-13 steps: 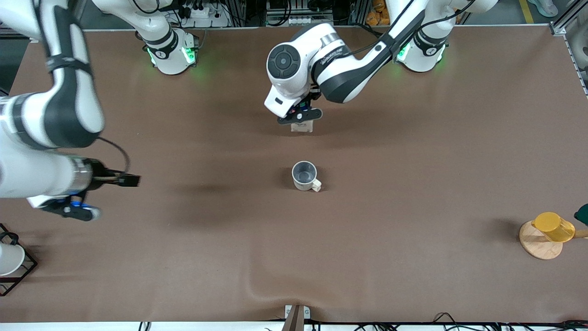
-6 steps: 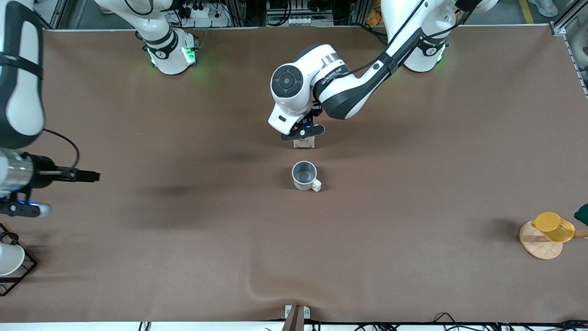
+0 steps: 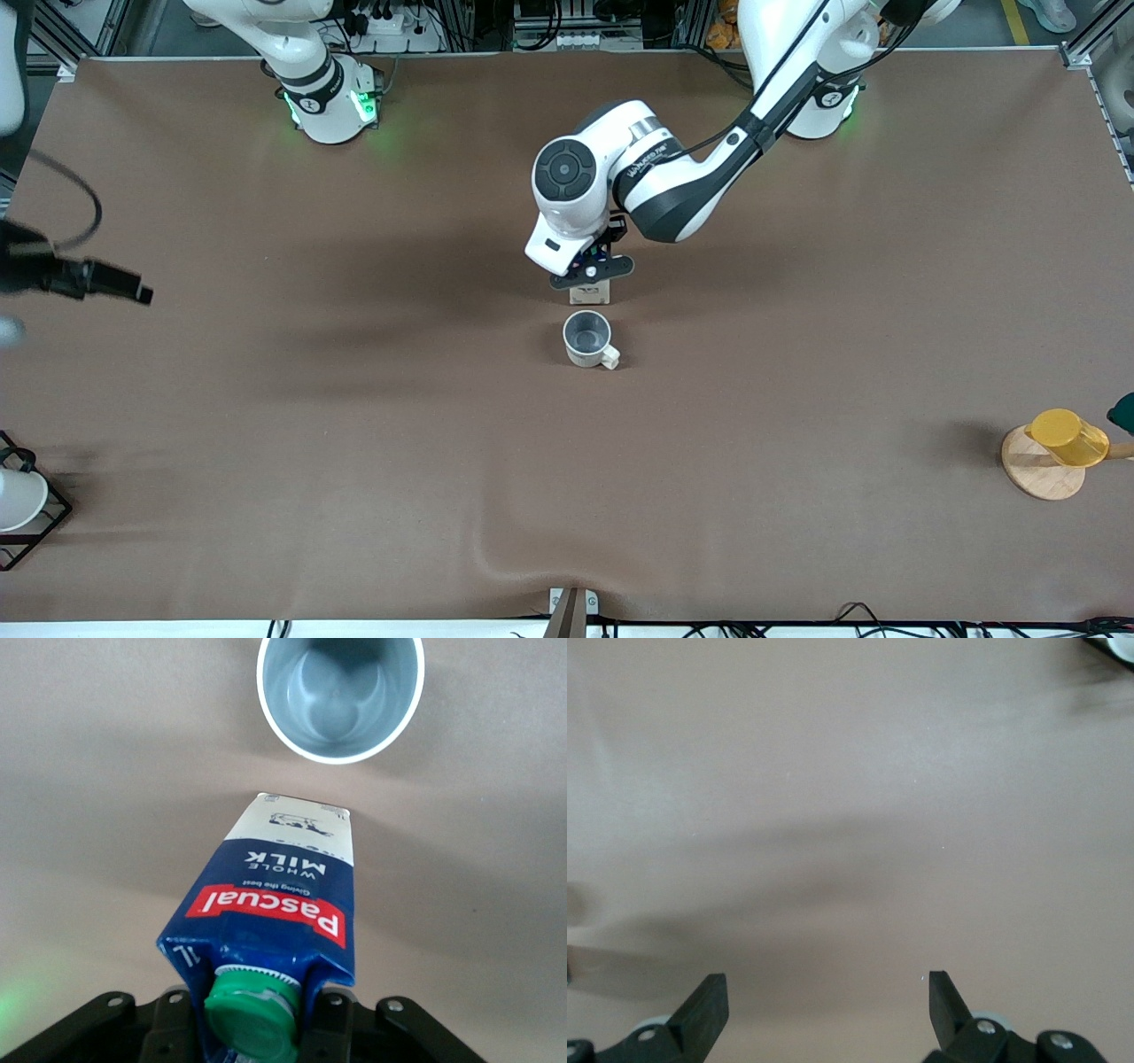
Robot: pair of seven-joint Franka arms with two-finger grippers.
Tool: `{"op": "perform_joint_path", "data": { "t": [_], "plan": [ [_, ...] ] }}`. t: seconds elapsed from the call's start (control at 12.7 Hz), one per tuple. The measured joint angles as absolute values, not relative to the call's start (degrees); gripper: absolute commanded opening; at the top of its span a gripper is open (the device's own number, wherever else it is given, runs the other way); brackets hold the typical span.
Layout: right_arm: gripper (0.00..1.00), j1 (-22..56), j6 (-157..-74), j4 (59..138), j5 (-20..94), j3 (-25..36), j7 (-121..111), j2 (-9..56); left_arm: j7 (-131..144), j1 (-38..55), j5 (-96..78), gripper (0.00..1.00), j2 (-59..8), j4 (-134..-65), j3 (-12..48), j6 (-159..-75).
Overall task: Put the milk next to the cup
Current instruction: 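Lower the milk carton beside the mug and open the left gripper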
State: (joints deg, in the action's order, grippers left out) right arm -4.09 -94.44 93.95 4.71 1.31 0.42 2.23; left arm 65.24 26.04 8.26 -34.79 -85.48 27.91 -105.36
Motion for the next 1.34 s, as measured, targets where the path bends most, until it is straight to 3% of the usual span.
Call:
{"op": "perform_joint_path", "data": {
  "t": [0.16,0.31,0.86,0.94,1.02,1.34],
  "plan": [
    [1.00,-4.1,-94.9,101.2,4.7,1.3,0.4,-5.3,65.1,26.0,8.7,0.00,-34.9,-85.5,27.4,-106.1],
    [1.00,-4.1,-94.7,103.4,4.6,1.3,0.4,-8.6,64.5,26.0,8.9,0.00,-35.3,-85.5,27.0,-107.1],
    [1.00,-4.1,-96.3,96.5,4.4,1.6,0.4,-2.3,64.1,26.0,9.4,0.00,-36.1,-85.2,26.5,-108.1],
    [1.00,-4.1,-96.2,95.2,4.2,1.6,0.4,-1.4,64.1,26.0,9.4,0.16,-36.1,-85.1,26.4,-108.1],
    [1.00,-4.1,-95.8,94.3,3.6,1.7,0.4,-0.9,64.1,26.0,9.4,0.99,-36.1,-85.1,26.4,-108.1],
    [1.00,-4.1,-95.4,93.2,2.9,1.9,0.4,-0.5,64.1,26.0,9.4,1.00,-36.2,-84.4,26.0,-108.5]
  ]
}}
